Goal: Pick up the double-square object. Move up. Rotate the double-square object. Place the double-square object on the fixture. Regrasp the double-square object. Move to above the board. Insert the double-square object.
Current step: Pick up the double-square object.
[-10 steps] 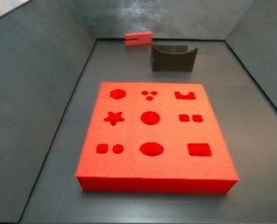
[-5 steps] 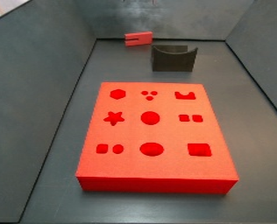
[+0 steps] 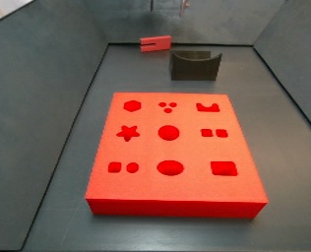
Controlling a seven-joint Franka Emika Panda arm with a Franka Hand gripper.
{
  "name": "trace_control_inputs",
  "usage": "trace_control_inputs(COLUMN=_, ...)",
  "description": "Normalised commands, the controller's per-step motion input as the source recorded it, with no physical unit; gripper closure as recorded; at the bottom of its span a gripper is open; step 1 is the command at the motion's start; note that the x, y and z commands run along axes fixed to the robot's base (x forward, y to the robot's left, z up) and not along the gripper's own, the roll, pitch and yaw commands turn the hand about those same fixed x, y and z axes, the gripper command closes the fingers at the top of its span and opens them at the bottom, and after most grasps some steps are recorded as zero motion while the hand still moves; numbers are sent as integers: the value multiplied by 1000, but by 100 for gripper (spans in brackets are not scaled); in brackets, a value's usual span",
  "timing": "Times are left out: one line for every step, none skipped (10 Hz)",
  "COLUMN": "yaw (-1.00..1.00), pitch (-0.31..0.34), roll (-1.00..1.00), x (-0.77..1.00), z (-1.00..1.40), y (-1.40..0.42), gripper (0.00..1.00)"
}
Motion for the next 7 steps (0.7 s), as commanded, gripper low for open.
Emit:
trace_control_inputs(yaw=-883, pitch=-17, roll=-46, x=154, z=-457, y=109, gripper=0)
trace_control_inputs(yaw=-849, pitch=-40, roll=-57, x=111, z=-426, y=126, gripper=0)
trace_control_inputs(yaw=-731, pitch=-61, roll=-63, x=54, z=-363, y=234, gripper=0)
trace_control_inputs(yaw=-469, pitch=-114, roll=-144, x=11, z=-274, y=414, gripper=0)
trace_control_inputs(yaw=0, pitch=0, roll=-184, x=69, z=0, y=474, gripper=0)
trace_control_inputs(yaw=0, pitch=41, roll=0, x=129, z=-14, y=0, gripper=0)
trace_control_inputs(yaw=-77, pitch=0, roll=0, x=89, z=-97, y=0, gripper=0)
